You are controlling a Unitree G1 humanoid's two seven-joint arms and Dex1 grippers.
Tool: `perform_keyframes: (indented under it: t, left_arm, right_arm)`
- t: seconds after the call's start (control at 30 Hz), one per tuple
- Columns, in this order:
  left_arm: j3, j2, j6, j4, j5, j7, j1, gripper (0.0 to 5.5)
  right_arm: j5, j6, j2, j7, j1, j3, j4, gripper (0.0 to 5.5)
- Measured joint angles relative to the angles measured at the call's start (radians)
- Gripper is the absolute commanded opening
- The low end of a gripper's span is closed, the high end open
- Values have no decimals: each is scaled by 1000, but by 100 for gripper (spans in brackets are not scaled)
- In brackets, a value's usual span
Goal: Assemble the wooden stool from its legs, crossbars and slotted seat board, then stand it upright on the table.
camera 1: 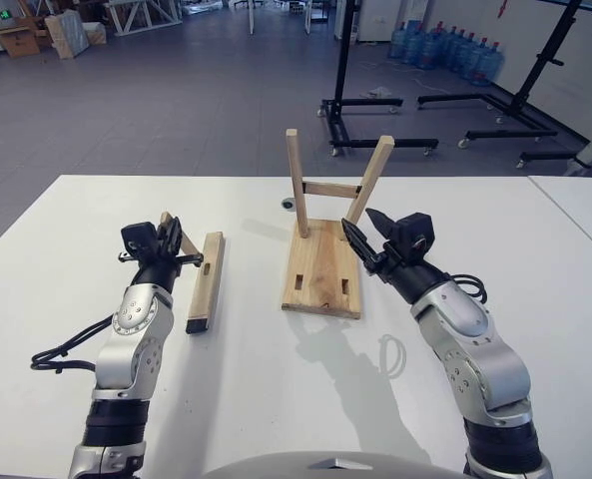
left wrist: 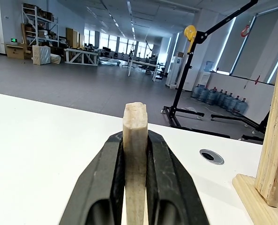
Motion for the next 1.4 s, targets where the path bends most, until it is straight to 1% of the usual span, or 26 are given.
perform_keyframes:
  t: [0.13, 0.23, 0.4, 0.57, 0.67, 0.73, 0.9, 1.0, 1.1, 1.2, 1.4]
  left_arm:
    - [15, -52, 10, 15, 2, -20, 6, 52]
    - [19, -69, 16, 15, 20, -23, 17, 52]
    - [39, -89, 15, 24, 39, -28, 15, 52]
    - [24, -93, 14, 28, 105, -30, 17, 52]
    - [-16, -87, -40, 40, 185, -52, 54, 52]
    - [-30, -90, -113, 72, 221, -68, 87, 52]
    - [-9, -113, -137, 92, 212, -74, 94, 52]
    - [29, -108, -88, 100, 173, -102, 60, 52]
    - [40, -87, -36, 97, 166, -127, 27, 52]
    - [33, -65, 28, 76, 159, -157, 11, 52]
    - [12, -19, 230, 19, 142, -198, -30, 52]
  right_arm:
    - [-8, 0, 0, 2, 2, 6, 0, 246]
    - [-11, 0, 0, 3, 2, 5, 0, 246]
    - [-18, 0, 0, 10, 2, 5, 1, 246]
    - [-23, -1, 0, 9, 2, 2, 2, 246]
    - [-37, -10, 2, 8, 2, 2, 5, 246]
    - [-38, -15, 6, 8, 1, 0, 7, 246]
    - [-38, -15, 7, 7, 1, -5, 9, 246]
    - [-40, -15, 9, 8, 1, -4, 9, 246]
    - [-58, -16, 9, 8, 1, 6, 9, 246]
    - [-63, -17, 20, 6, 1, 15, 9, 246]
    - [-77, -18, 27, 1, 1, 19, 9, 246]
